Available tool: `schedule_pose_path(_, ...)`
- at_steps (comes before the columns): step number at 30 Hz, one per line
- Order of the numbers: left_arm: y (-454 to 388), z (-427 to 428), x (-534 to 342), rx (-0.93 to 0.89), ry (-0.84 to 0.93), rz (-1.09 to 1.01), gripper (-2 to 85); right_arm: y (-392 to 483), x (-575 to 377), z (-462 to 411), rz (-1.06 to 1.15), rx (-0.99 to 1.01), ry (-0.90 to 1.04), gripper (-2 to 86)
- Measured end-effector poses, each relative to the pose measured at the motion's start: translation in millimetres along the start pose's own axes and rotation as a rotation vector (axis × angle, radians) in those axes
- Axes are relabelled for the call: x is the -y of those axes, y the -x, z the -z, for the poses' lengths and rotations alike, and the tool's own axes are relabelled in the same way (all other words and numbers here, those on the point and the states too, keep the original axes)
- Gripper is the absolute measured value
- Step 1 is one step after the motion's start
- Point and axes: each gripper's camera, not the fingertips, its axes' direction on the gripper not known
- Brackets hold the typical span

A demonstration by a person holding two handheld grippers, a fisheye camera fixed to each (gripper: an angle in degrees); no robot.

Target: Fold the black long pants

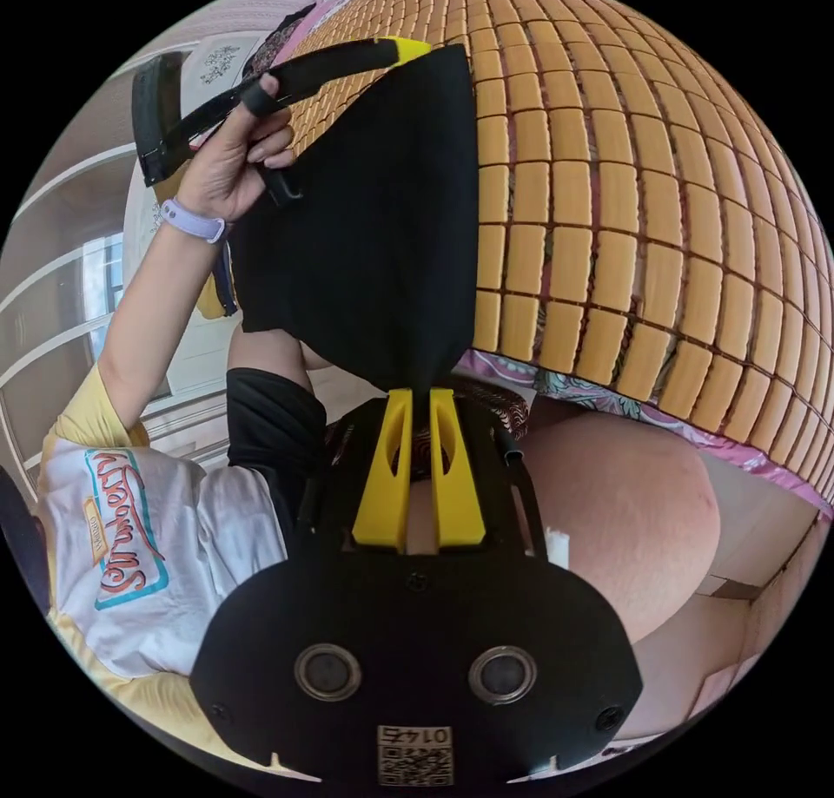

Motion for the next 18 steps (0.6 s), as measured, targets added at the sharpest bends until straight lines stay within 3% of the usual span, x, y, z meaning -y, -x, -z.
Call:
schedule_pose_path(4, -6.5, -16.5, 15.9, 0.016, 0.042, -0.064, 0.4, -6.5, -14.2, 15.7, 0.036, 0.028, -0.056, 1.6)
schedule_pose_path(7, 0.5, -17.1, 32.4, 0.016, 0.031, -0.046, -0.6, -14.4, -37.4, 40.4, 0.085, 0.113, -0.178, 1.0)
schedule_pose_path(14, -1.5, 21.6, 104.1, -0.126, -0.178, -0.027, -0.6, -24.5, -117.9, 111.8, 0.115, 0.064, -0.499, 0.6)
schedule_pose_path(18, -15.0, -7.4, 121.5, -0.165, -0.005, -0.042, 3.7, -38.0, -128.4, 105.3, 0.064, 0.057, -0.449, 0.6)
